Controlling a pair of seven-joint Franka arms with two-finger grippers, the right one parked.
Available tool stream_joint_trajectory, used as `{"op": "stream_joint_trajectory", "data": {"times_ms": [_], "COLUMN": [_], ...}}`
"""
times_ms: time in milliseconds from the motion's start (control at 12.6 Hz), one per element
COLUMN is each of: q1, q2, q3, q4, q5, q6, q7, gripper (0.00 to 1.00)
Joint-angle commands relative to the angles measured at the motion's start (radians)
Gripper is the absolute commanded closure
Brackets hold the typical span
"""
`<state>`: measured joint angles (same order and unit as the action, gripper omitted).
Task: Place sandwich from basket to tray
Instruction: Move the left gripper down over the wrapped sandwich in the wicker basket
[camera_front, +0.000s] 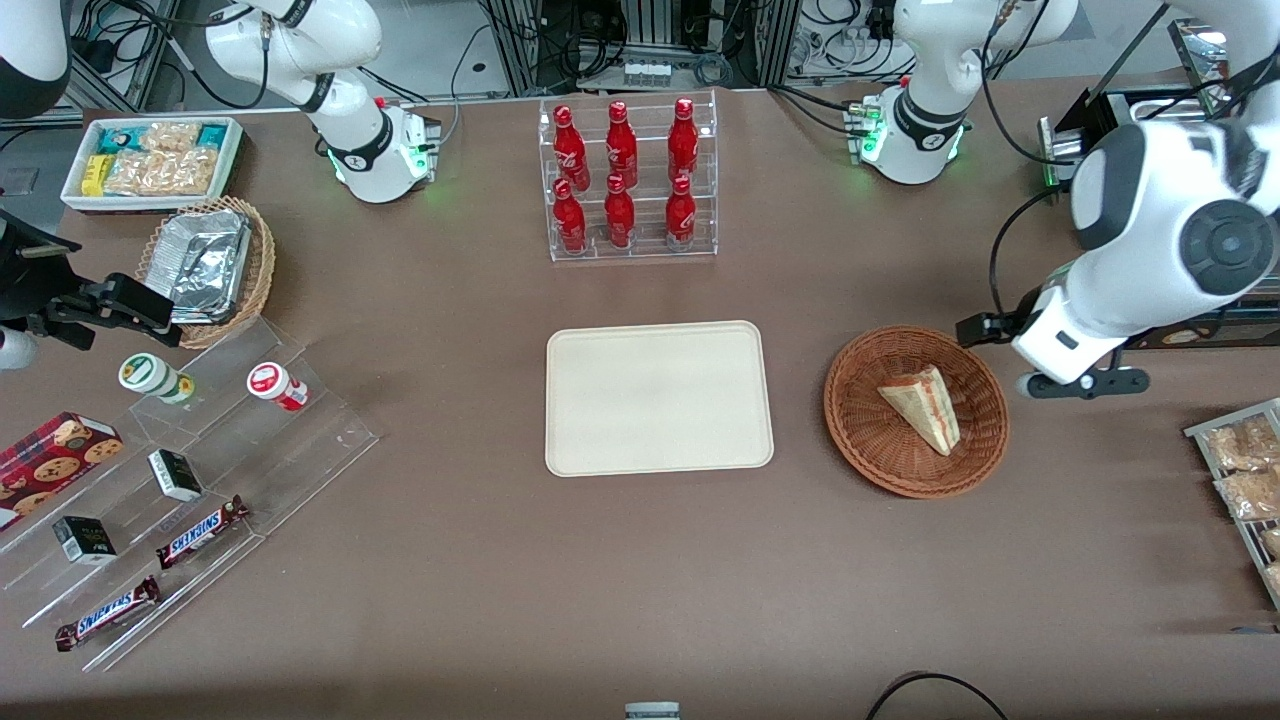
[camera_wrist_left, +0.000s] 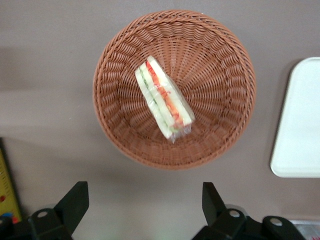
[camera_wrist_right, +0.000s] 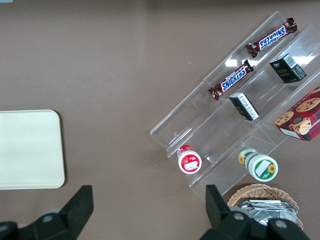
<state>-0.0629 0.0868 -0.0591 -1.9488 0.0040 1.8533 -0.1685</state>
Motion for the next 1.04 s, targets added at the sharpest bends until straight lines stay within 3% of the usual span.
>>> {"op": "stream_joint_trajectory", "data": {"times_ms": [0, 319, 796, 956], "q1": [-0.005, -0.006, -0.006, -0.006], "q2": [-0.027, -0.022, 0.043, 0.057], "q3": [-0.001, -0.03, -0.051, -0.054], "q4": [-0.125, -0.268, -0.268, -0.268], "q5": [0.016, 0.016, 0.016, 0.018], "q6": [0.156, 0.397, 0.46, 0.469], "q7": [-0.045, -0.191, -0.67, -0.735], "gripper": [0.0, 0.0, 0.0, 0.0]}}
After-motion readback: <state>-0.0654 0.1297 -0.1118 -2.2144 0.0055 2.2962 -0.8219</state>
